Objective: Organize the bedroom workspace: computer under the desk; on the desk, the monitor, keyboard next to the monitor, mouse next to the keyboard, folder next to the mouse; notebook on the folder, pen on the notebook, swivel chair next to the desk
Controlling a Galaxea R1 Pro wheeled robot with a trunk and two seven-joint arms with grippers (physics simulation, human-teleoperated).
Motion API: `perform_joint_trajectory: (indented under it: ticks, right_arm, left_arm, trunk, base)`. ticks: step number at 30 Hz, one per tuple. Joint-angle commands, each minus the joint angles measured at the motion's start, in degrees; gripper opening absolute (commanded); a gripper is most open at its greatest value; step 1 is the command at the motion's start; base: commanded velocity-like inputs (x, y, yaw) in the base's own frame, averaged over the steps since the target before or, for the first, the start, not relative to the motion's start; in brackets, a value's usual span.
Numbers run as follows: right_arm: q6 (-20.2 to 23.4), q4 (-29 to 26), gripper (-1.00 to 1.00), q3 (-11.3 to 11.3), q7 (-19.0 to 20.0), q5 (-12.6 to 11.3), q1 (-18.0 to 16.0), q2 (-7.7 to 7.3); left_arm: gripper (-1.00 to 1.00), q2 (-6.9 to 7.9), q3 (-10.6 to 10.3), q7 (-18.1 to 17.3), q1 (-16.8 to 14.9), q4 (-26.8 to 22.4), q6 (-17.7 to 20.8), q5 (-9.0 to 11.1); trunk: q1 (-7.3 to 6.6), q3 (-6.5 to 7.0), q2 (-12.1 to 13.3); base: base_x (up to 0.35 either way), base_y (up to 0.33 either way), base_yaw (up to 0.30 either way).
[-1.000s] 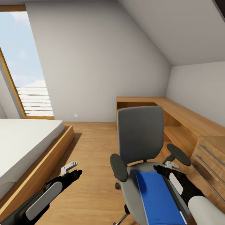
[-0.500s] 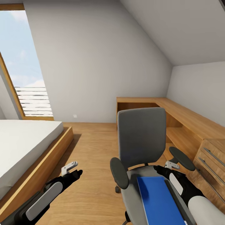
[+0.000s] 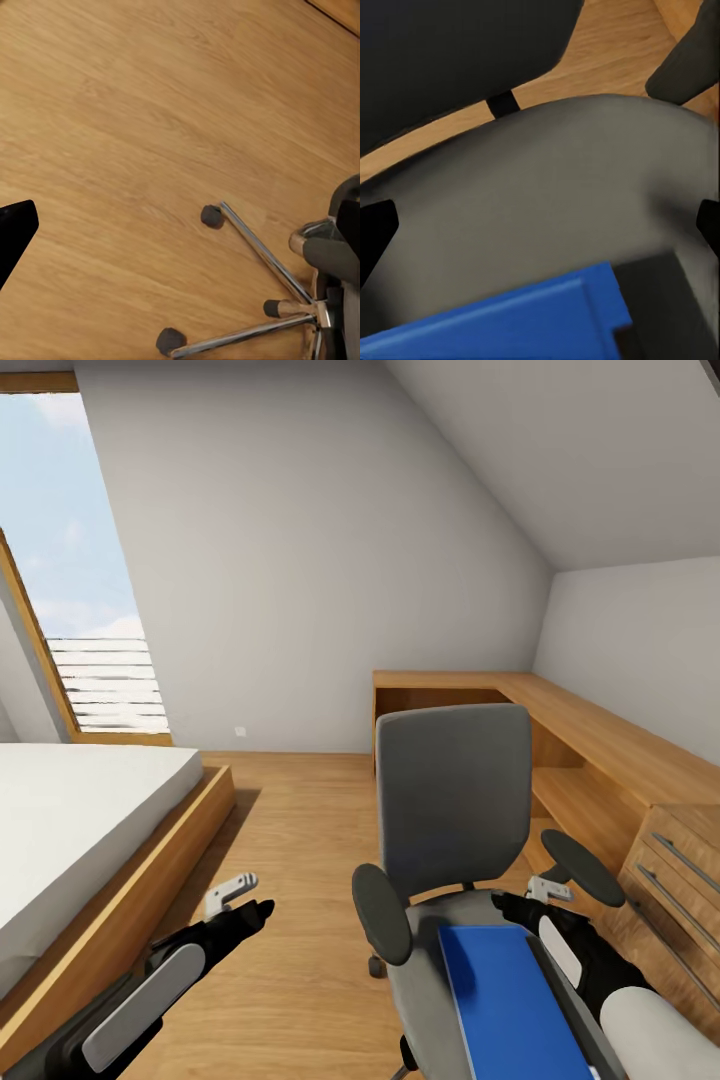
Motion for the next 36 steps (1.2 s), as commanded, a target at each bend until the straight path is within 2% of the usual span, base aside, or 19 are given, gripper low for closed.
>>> perform_joint_trajectory:
  ticks: [1,4,9,14,25,36]
  right_arm:
    - [0.26,-0.14,1.00,1.30,-0.71,0.84,-0.02,-0.05]
    - [0.26,-0.24,1.00,2.74,-1.21,3.20,-0.02,-0.04]
    - [0.21,-0.32,1.00,3.73,-1.39,4.89,-0.02,0.02]
    - [0.09,-0.53,1.00,3.83,-1.08,5.01,-0.02,0.09]
    - [0.08,-0.58,1.00,3.80,-1.05,5.00,-0.02,0.08]
    - [0.34,-0.50,1.00,3.80,-1.12,4.93,-0.02,0.11]
  left_arm:
    - [1.00,0.04,-0.20,0.38,-0.07,-0.14,0.08,0.20]
    - [1.00,0.04,-0.32,0.42,-0.07,-0.20,0.08,0.20]
    - [1.00,0.04,-0.44,0.62,-0.07,-0.24,0.08,0.22]
    - [1.00,0.04,-0.46,0.68,-0.07,-0.18,0.08,0.26]
    - [1.00,0.04,-0.87,0.11,-0.07,0.06,0.08,0.44]
    - [1.00,0.04,-1.33,0.20,-0.07,0.20,0.10,0.34]
  trunk:
    - [-0.01,-0.06,-0.03]
    - [-0.01,-0.06,-0.03]
    - [0.43,-0.42,-0.83]
    - [1.53,-1.32,-2.84]
    - [1.53,-1.32,-2.84]
    - [1.75,-1.50,-3.24]
  base:
    - [0.000,0.000,0.000]
    - [0.000,0.000,0.000]
    - [0.000,0.000,0.000]
    - [0.000,0.000,0.000]
    - [0.003,0.000,0.000]
    - [0.111,0.000,0.000]
